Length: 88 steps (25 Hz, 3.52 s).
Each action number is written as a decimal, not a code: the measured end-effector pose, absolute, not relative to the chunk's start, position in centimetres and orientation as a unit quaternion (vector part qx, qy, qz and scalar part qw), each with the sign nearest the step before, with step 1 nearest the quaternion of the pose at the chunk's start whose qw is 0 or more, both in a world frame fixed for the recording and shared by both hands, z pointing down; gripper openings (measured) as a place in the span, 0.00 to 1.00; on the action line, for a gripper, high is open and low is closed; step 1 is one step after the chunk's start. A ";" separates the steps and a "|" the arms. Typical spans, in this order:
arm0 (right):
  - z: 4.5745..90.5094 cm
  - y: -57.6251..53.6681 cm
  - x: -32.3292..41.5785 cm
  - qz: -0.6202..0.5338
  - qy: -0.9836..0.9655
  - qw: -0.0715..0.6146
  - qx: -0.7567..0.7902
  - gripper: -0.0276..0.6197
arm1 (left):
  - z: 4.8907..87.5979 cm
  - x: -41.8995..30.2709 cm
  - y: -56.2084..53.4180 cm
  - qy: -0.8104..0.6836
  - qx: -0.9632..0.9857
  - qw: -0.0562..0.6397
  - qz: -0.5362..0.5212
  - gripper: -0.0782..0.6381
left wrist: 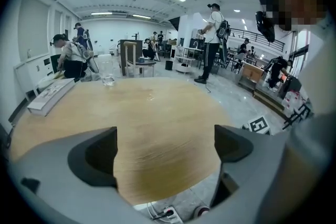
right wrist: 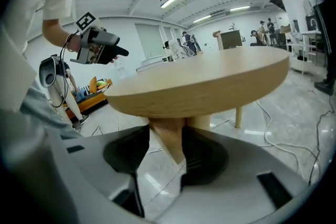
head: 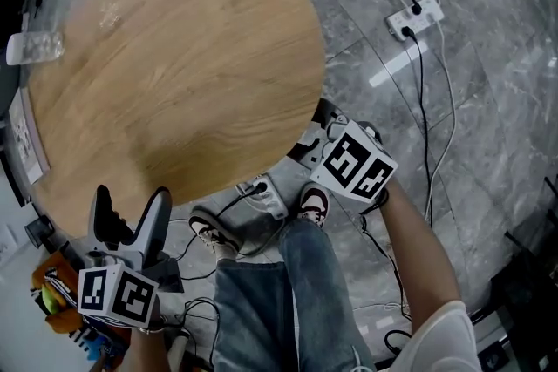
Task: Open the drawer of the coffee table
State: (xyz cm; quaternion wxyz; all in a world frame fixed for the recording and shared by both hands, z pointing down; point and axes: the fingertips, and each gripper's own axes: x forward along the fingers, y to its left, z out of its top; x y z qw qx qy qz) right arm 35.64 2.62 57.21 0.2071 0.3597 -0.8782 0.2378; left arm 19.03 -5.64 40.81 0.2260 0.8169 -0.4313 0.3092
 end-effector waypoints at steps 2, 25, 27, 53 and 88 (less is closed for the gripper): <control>57.1 2.7 35.8 0.223 -0.880 0.224 0.353 0.33 | 40.9 19.1 -5.8 -0.435 0.816 0.230 0.304 0.91; 56.4 3.5 35.6 0.195 -0.901 0.232 0.311 0.26 | 42.0 18.6 -4.4 -0.430 0.815 0.225 0.317 0.91; 56.4 3.5 35.5 0.185 -0.904 0.238 0.303 0.26 | 42.2 18.4 -4.5 -0.432 0.814 0.227 0.316 0.91; 56.2 4.1 36.0 0.106 -0.920 0.292 0.238 0.19 | 42.9 18.8 -5.2 -0.421 0.816 0.229 0.324 0.91; 55.4 12.4 34.0 0.107 -0.931 0.329 0.119 0.17 | 44.5 20.8 -3.0 -0.388 0.823 0.238 0.338 0.91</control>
